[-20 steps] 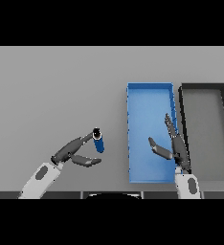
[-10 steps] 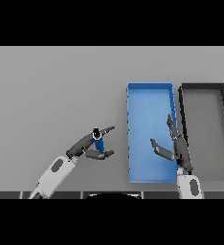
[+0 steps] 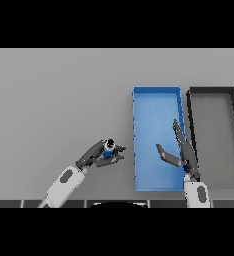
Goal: Pick up the blue pipe and place it into the blue bin.
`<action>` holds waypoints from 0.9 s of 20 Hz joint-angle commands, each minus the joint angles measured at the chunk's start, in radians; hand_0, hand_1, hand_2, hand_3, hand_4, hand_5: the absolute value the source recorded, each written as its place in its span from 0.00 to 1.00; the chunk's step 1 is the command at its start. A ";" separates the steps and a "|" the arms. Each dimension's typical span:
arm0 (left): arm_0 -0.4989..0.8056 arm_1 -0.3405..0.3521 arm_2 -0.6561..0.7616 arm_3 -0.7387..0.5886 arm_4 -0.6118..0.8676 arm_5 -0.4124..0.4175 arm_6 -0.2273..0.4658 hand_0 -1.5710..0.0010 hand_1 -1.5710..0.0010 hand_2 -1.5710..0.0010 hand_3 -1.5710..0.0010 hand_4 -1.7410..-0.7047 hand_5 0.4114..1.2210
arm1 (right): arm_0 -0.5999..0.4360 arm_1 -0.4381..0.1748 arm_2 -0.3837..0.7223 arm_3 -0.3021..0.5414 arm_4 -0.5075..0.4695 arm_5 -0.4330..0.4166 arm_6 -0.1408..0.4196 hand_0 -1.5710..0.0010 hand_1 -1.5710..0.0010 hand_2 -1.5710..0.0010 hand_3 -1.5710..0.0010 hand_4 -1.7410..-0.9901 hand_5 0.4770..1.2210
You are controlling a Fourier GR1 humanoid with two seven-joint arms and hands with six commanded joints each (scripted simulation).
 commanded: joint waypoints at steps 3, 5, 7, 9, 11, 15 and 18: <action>-0.003 -0.001 -0.006 -0.043 -0.004 0.013 -0.027 0.08 0.07 0.06 0.12 0.05 0.95 | 0.003 -0.003 0.004 -0.002 0.012 -0.004 0.001 1.00 1.00 1.00 1.00 0.66 0.19; 0.004 0.014 -0.006 -0.093 0.014 0.000 -0.050 0.05 0.04 0.04 0.10 0.03 0.97 | -0.003 0.001 0.000 -0.002 0.012 -0.012 0.014 1.00 1.00 1.00 1.00 0.66 0.20; -0.026 0.004 -0.007 -0.149 0.029 -0.001 -0.028 0.03 0.03 0.02 0.09 0.03 0.98 | -0.004 -0.005 0.001 0.007 0.020 -0.010 0.005 1.00 1.00 1.00 1.00 0.67 0.20; -0.051 0.007 -0.013 -0.181 0.037 -0.014 0.005 0.02 0.02 0.02 0.08 0.02 0.99 | -0.013 -0.010 0.002 0.010 0.029 -0.011 0.011 1.00 1.00 1.00 1.00 0.69 0.21; -0.068 0.013 -0.014 -0.221 0.052 -0.022 0.042 0.01 0.01 0.01 0.08 0.02 0.99 | -0.009 -0.001 0.007 0.011 0.029 -0.011 -0.010 1.00 1.00 1.00 1.00 0.70 0.21; -0.091 0.002 -0.029 -0.248 0.056 -0.029 0.104 0.01 0.00 0.00 0.08 0.01 1.00 | -0.006 -0.018 -0.008 0.004 0.020 -0.007 -0.005 1.00 1.00 1.00 1.00 0.73 0.21; -0.094 0.003 -0.031 -0.250 0.051 -0.033 0.117 0.00 0.00 0.00 0.08 0.01 1.00 | 0.023 -0.002 0.009 -0.014 0.033 -0.015 -0.018 1.00 1.00 1.00 1.00 0.74 0.20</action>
